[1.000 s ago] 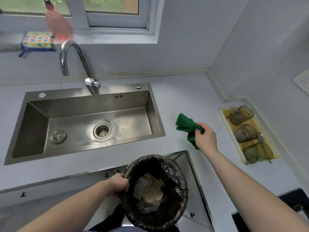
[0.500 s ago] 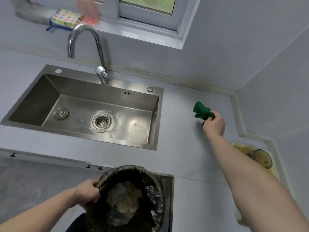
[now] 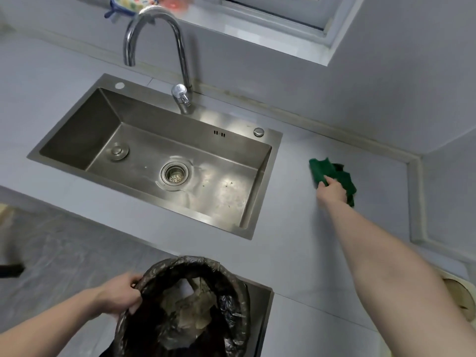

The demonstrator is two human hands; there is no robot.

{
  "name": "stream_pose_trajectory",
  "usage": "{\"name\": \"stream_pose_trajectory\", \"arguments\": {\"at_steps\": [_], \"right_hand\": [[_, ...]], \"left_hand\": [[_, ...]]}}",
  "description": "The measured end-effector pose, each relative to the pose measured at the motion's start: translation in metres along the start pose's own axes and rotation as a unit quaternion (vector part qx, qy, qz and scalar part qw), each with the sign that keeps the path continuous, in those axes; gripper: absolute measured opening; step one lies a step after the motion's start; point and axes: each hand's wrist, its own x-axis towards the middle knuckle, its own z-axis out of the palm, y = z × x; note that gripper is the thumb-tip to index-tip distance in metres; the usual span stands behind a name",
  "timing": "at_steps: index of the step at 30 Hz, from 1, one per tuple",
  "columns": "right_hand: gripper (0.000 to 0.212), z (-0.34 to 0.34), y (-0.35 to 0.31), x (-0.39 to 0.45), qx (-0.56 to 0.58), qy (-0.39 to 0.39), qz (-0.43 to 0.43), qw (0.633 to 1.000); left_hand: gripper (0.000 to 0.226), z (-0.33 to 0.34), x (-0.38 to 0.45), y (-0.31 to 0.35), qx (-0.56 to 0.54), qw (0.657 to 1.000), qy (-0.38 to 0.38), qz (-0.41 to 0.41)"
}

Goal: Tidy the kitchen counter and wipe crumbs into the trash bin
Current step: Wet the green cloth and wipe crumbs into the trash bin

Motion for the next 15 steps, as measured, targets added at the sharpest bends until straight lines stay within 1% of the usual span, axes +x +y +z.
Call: {"name": "stream_pose_trajectory", "arguments": {"at_steps": [4,7,11,15], "right_hand": [[0.047,0.009,-0.009,0.007,-0.053,-0.037,-0.052,0.997],[0.049,0.013,-0.006,0.0,-0.098,-0.07,-0.125,0.985],[0.049,0.028,0.004,-0.033,-0.129,-0.101,-0.205,0.965],[0.046,0.044,0.014,-0.076,-0.13,-0.104,-0.235,0.958]], "left_hand": [[0.047,0.002,0.002,0.001,0.007,1.0,0.0,-0.006],[0.046,0.004,0.0,0.003,0.01,1.0,-0.002,-0.008],[0.044,0.005,-0.006,0.008,0.003,1.0,-0.015,-0.013],[0.038,0.009,-0.011,0.008,0.003,1.0,-0.021,-0.015]]}}
